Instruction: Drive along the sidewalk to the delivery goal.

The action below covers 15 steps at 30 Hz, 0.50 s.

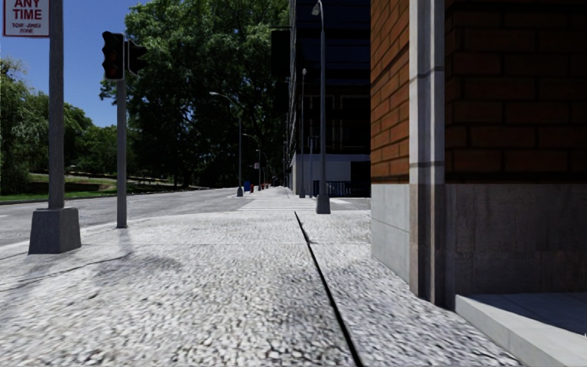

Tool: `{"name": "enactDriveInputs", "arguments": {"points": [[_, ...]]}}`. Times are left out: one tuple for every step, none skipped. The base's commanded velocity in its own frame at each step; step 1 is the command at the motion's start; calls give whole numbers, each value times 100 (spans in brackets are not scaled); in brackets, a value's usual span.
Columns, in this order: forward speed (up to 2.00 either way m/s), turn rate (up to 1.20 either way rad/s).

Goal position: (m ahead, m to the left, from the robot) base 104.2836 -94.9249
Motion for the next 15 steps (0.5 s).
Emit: {"name": "enactDriveInputs", "arguments": {"points": [[200, 32], [200, 36], [200, 37], [200, 37], [200, 37], [200, 37], [200, 0], [200, 0], [200, 0], [200, 0], [200, 0], [200, 0], [200, 0], [200, 0], [200, 0]]}}
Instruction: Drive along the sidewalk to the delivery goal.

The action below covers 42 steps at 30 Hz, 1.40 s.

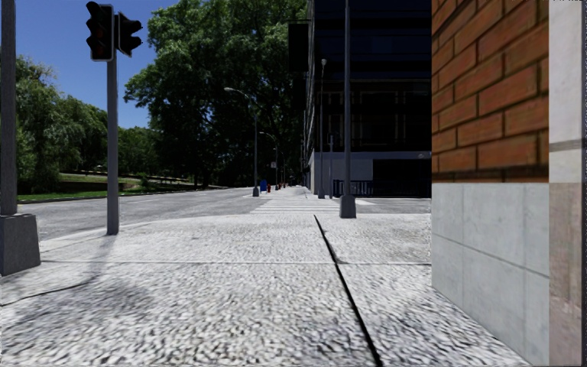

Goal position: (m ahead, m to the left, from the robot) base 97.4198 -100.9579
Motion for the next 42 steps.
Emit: {"name": "enactDriveInputs", "arguments": {"points": [[200, 0], [200, 0], [200, 0], [200, 0], [200, 0], [200, 0], [200, 0], [200, 0], [200, 0], [200, 0], [200, 0], [200, 0], [200, 0], [200, 0], [200, 0], [200, 0], [200, 0], [200, 0], [200, 0], [200, 0], [200, 0], [200, 0], [200, 0], [200, 0], [200, 0], [200, 0], [200, 0], [200, 0], [200, 0], [200, 0], [200, 0], [200, 0], [200, 0], [200, 0], [200, 0], [200, 0], [200, 0], [200, 0], [200, 0], [200, 0], [200, 0], [200, 0]]}}
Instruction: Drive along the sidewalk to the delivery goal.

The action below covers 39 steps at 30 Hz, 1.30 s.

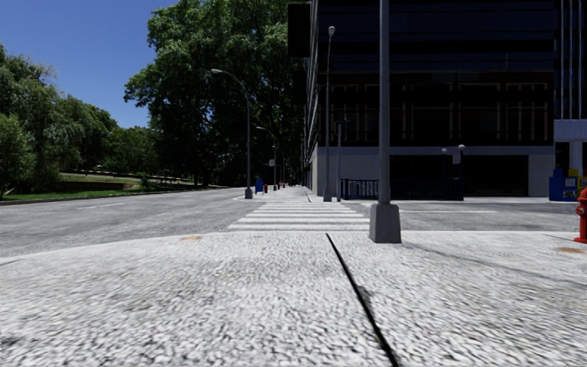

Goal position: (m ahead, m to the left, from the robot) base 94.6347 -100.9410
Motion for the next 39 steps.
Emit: {"name": "enactDriveInputs", "arguments": {"points": [[200, 0], [200, 0], [200, 0], [200, 0], [200, 0], [200, 0], [200, 0], [200, 0], [200, 0], [200, 0], [200, 0], [200, 0], [200, 0], [200, 0], [200, 0], [200, 0], [200, 0], [200, 0], [200, 0], [200, 0], [200, 0], [200, 0], [200, 0], [200, 0], [200, 0], [200, 0], [200, 0], [200, 0], [200, 0], [200, 0], [200, 0], [200, 0], [200, 0], [200, 0], [200, 0], [200, 0], [200, 0], [200, 0], [200, 0]]}}
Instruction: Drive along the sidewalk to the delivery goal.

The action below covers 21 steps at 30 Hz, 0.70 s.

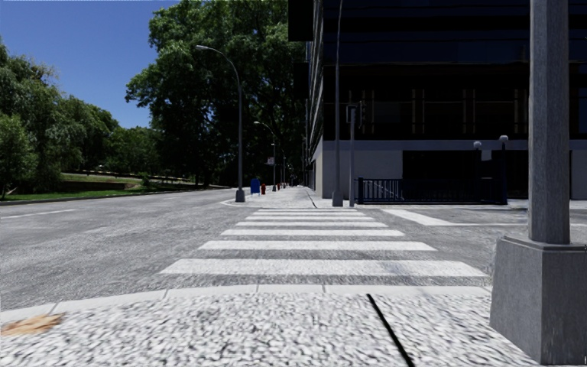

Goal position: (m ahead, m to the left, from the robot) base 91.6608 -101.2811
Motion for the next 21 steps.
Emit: {"name": "enactDriveInputs", "arguments": {"points": [[200, 0], [200, 0], [200, 0], [200, 0], [200, 0], [200, 0], [200, 0], [200, 0], [200, 0], [200, 0], [200, 0], [200, 0], [200, 0], [200, 0], [200, 0], [200, 0], [200, 0], [169, 0], [169, 0], [133, 0], [106, 0]]}}
